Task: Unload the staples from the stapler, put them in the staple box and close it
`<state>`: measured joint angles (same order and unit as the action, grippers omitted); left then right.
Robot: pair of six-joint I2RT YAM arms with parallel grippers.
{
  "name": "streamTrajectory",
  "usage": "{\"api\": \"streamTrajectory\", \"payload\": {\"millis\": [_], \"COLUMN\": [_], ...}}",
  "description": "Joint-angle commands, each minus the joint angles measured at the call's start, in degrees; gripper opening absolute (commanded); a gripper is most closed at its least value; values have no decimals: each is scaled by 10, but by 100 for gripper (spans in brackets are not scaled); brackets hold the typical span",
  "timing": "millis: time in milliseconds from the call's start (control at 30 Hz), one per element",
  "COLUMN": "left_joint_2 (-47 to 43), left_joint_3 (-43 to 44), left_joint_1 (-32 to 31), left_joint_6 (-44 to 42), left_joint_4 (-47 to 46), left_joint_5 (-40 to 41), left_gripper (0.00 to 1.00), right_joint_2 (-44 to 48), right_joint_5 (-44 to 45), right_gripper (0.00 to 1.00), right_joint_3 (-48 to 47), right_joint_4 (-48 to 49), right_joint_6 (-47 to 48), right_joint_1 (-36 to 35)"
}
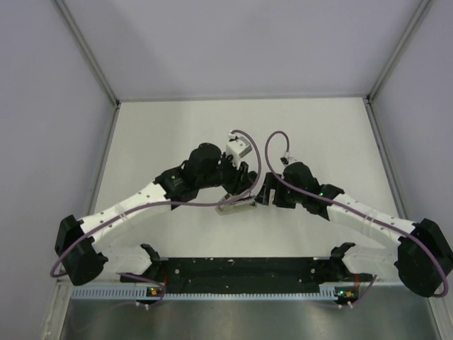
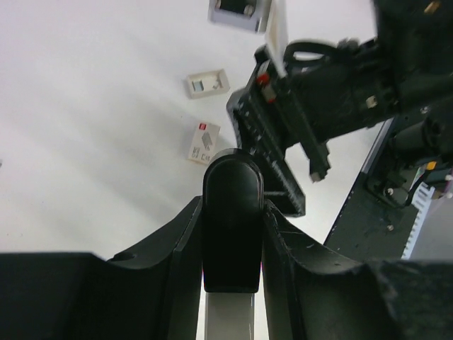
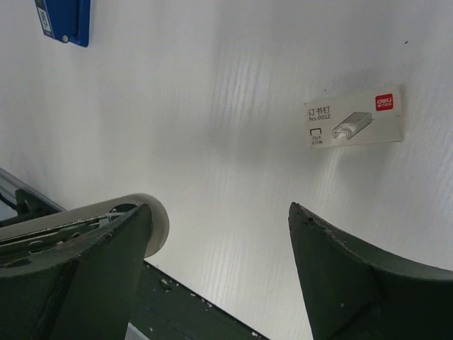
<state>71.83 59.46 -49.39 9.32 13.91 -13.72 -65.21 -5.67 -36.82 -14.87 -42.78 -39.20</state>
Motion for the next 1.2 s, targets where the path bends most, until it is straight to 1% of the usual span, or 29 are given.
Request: {"api": "streamTrajectory", "payload": {"millis": [0,200,400,467,633,767,1167], "left_joint_2": [-57,-79,-86,-91,-94,-96,-82], "left_joint_3": [6,-24,-29,-37,-49,-60,-88], "left_joint_1": [-4,-4,-4,-4,-4,-4,-7], "left_joint_6": [84,133,134,134,134,141,145], "left_joint_4": [-165,-209,-196,-198,-204,-230,-295], "left_joint_5": [6,34,55,73,150,201,303], "left_gripper": [0,0,0,0,0,0,0], "right_joint_2": [-21,-53,-62,-62,-69,-82,-108], "right_joint_5": [3,0,3,7,10,7,7], "right_gripper": [79,79,78,78,78,78,78], "right_joint_3": [2,-2,-12,-15,-22,-26,-35], "right_joint_4": [43,81,90,89,96,109,141], "right_joint_6": [-29,-59,-70,-75,-86,-100,-121], "right_joint_1": [-33,-70,-100,-106,-132,-155,-208]}}
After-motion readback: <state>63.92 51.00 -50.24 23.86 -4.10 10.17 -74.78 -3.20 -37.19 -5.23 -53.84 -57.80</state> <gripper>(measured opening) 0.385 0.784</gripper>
